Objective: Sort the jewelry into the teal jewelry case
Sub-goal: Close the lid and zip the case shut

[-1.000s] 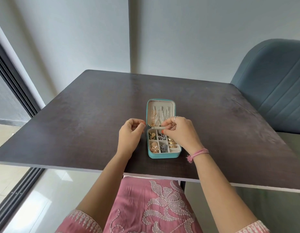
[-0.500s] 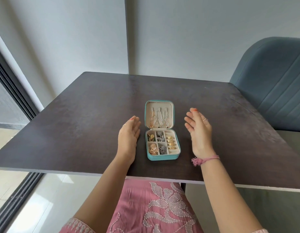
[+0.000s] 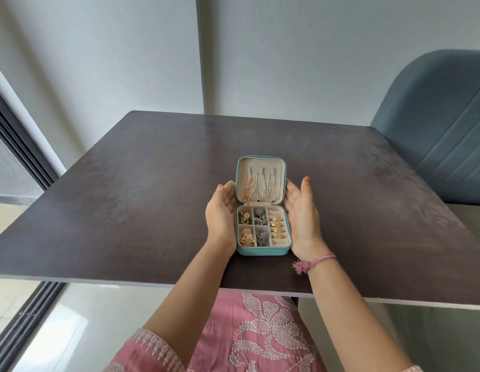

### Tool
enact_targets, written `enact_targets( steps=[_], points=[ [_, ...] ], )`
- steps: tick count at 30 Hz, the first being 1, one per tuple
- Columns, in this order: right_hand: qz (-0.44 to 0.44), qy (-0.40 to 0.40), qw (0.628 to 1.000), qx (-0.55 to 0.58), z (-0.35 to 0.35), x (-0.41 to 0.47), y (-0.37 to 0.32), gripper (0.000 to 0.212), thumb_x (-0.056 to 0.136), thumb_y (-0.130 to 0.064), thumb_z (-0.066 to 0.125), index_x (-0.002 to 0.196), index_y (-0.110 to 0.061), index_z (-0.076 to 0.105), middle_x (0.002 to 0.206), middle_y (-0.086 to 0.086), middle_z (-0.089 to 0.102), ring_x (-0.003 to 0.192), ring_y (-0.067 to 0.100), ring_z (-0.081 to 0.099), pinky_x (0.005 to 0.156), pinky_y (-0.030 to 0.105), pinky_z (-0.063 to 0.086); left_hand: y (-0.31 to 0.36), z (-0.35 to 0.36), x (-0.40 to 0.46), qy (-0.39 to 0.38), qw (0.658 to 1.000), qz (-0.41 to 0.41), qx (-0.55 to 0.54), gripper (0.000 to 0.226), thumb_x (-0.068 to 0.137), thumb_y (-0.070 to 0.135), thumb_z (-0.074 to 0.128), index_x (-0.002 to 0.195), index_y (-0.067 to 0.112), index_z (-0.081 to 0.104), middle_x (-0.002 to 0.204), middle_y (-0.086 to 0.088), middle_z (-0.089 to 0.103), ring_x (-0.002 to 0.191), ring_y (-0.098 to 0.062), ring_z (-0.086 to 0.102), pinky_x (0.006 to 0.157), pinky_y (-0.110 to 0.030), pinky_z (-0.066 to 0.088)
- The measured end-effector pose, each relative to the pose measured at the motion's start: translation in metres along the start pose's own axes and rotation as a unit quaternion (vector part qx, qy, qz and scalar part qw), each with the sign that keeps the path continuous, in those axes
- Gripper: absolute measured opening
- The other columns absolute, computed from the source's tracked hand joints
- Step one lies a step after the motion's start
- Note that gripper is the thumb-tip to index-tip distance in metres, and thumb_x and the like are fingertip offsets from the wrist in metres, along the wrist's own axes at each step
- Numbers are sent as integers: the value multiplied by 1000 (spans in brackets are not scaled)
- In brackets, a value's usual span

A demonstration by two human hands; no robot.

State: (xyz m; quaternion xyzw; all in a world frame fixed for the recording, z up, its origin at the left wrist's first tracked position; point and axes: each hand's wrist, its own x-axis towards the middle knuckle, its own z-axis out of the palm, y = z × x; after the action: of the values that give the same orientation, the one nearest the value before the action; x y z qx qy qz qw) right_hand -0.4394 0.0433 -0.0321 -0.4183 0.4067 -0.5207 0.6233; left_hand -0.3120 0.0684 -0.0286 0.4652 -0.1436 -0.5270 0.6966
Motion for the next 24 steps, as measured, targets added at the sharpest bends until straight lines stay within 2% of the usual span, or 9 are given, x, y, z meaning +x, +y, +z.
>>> enact_targets(
  steps=[5,8,14,20,24],
  points=[
    [23,16,998,65,-4,12,-3,65,98,-61,17,134,-19,52,127,-1,64,115,11,61,99,34,47,2,7,13,-13,1000,-11,-16,40,101,27,37,122,3,59,117,-11,67,108,-22,64,100,-38,48],
    [26,28,995,91,-5,17,0,66,98,-60,20,136,-16,51,130,3,62,120,15,58,104,38,43,0,6,17,-20,999,-15,-24,40,101,27,37,121,2,60,117,-13,67,108,-23,64,98,-37,49],
    [23,46,990,131,-10,18,3,62,98,-57,25,129,-15,57,125,4,65,116,16,61,100,37,46,-2,2,21,-47,998,-2,-43,43,100,29,35,122,3,61,119,-13,66,112,-25,62,99,-39,47],
    [28,58,985,158,-11,18,4,62,97,-59,27,124,-15,61,122,6,67,115,18,62,96,36,48,-2,1,21,-62,997,4,-52,43,99,33,39,120,4,62,120,-15,65,105,-25,62,98,-41,47],
    [24,54,983,175,-10,16,3,61,97,-59,28,121,-15,62,117,5,69,113,18,62,93,35,48,-4,-2,23,-74,996,12,-56,41,97,34,42,117,4,63,110,-12,68,100,-23,63,99,-41,45]
  ],
)
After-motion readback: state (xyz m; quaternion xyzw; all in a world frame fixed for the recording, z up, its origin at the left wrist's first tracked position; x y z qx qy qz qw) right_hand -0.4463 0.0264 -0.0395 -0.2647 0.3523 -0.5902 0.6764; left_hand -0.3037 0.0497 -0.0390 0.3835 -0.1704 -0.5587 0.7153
